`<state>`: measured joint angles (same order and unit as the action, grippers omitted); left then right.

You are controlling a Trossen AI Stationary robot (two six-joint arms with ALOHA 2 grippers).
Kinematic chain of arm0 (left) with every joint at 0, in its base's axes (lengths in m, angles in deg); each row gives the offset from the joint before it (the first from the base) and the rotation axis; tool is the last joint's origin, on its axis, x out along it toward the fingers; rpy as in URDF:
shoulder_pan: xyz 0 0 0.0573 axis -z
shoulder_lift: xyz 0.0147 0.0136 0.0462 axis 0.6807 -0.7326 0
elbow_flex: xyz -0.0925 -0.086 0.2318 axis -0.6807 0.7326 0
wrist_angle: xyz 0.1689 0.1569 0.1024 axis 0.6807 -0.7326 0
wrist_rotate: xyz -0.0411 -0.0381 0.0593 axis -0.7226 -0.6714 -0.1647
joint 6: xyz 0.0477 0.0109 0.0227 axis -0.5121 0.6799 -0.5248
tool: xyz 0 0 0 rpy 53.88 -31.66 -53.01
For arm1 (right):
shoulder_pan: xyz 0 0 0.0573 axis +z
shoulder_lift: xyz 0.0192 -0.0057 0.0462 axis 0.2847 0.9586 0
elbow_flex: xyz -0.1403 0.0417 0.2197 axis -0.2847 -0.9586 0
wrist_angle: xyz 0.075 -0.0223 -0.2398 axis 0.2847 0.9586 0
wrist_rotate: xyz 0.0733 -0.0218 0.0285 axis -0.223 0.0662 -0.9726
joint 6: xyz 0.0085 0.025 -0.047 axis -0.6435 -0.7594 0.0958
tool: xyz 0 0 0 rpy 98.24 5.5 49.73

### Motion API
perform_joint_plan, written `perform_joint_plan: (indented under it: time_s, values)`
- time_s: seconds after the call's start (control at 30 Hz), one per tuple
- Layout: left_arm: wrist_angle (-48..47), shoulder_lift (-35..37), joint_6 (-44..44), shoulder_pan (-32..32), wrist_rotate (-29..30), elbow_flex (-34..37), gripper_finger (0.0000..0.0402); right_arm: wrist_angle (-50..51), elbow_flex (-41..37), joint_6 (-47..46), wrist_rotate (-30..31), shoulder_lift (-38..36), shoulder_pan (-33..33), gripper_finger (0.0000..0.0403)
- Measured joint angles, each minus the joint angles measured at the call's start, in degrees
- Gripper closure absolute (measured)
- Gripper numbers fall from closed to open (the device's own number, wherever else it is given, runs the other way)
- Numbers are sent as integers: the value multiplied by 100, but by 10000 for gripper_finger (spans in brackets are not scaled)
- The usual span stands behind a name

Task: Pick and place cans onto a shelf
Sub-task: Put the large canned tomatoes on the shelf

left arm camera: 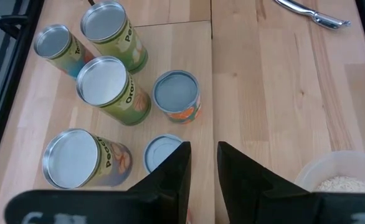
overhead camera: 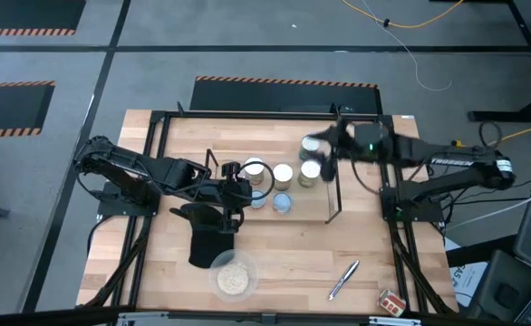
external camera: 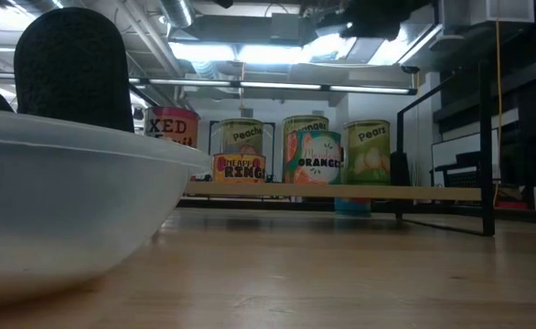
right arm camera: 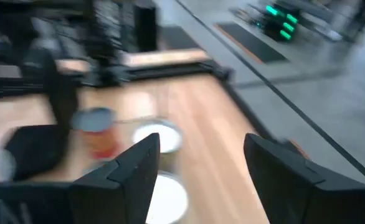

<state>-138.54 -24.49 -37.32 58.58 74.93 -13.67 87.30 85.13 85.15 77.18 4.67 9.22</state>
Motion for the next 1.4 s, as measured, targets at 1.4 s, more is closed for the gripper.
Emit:
perform_joint_plan:
  time_s: [1.4]
  values:
    - [9,-2,-2,-2,24,0,331,1214,172,431,-2408,2575,-3714,166]
